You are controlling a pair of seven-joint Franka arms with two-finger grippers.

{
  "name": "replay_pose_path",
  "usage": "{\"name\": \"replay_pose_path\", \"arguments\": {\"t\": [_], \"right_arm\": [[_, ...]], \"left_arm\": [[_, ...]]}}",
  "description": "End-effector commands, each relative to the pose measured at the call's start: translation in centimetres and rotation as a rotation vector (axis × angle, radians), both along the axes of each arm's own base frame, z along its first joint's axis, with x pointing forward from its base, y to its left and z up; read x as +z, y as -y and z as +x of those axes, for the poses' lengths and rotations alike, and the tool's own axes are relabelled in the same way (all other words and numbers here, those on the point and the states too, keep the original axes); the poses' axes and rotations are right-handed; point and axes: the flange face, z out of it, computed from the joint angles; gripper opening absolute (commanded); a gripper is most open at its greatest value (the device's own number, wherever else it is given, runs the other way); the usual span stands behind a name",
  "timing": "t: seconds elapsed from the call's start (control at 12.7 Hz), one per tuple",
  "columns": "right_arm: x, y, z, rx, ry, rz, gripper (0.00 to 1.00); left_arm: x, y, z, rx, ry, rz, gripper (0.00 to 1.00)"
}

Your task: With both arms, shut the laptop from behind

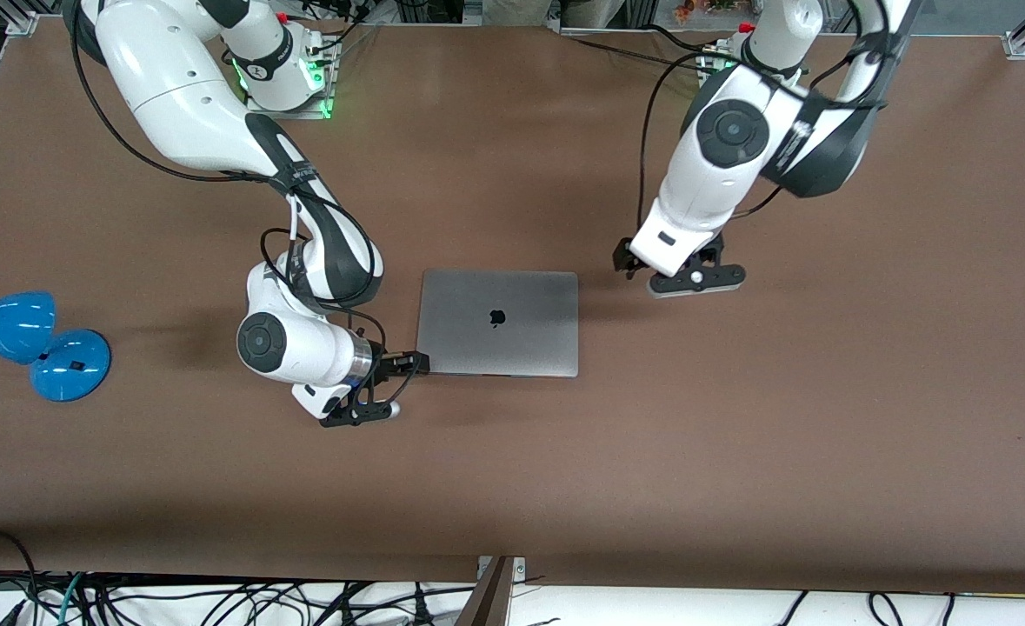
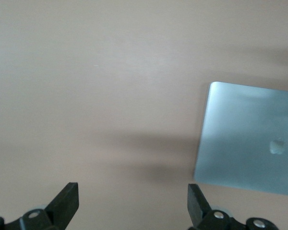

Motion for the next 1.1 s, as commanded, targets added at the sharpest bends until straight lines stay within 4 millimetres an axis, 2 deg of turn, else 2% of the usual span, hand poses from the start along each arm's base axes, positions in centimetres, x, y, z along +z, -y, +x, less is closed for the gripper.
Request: {"name": "replay_pose_path", "arguments": {"t": [0.0,0.24,0.39,0.55,0.71,0.79,0.86,1.02], "right_arm": [[0.1,0.0,0.1,-0.011,0.007,0.020,0.84],[1.5,0.6,0.4,-0.032,-0.013,0.005,0.85],[6.0,1.9,2.1,-0.029,-0.032,-0.037,0.85],[10.3,4.0,2.8,-0.025,-0.090,-0.096,0.88],[16.2,6.8,2.5,-0.036,-0.104,-0.136,0.99],[19.0,8.4,2.2,-0.051,-0.097,-0.157,0.99],[21.0,10.0,1.8,-0.062,-0.101,-0.188,1.00],[25.2,11.7,0.6,-0.050,-0.066,-0.290,1.00]], "left_arm": [[4.4,-3.7,-1.9,-0.059,0.015,0.028,1.00],[9.0,-9.9,-2.1,-0.099,-0.007,-0.026,1.00],[11.7,-14.0,-2.5,-0.124,-0.004,-0.034,1.00],[13.3,-16.3,-3.1,-0.122,-0.018,-0.037,1.00],[14.7,-17.7,-3.2,-0.104,-0.026,-0.039,1.00],[15.4,-18.1,-3.2,-0.129,-0.028,-0.041,1.00],[16.1,-19.6,-3.3,-0.131,-0.020,-0.049,1.00],[16.9,-20.5,-3.8,-0.175,-0.028,-0.055,1.00]]}}
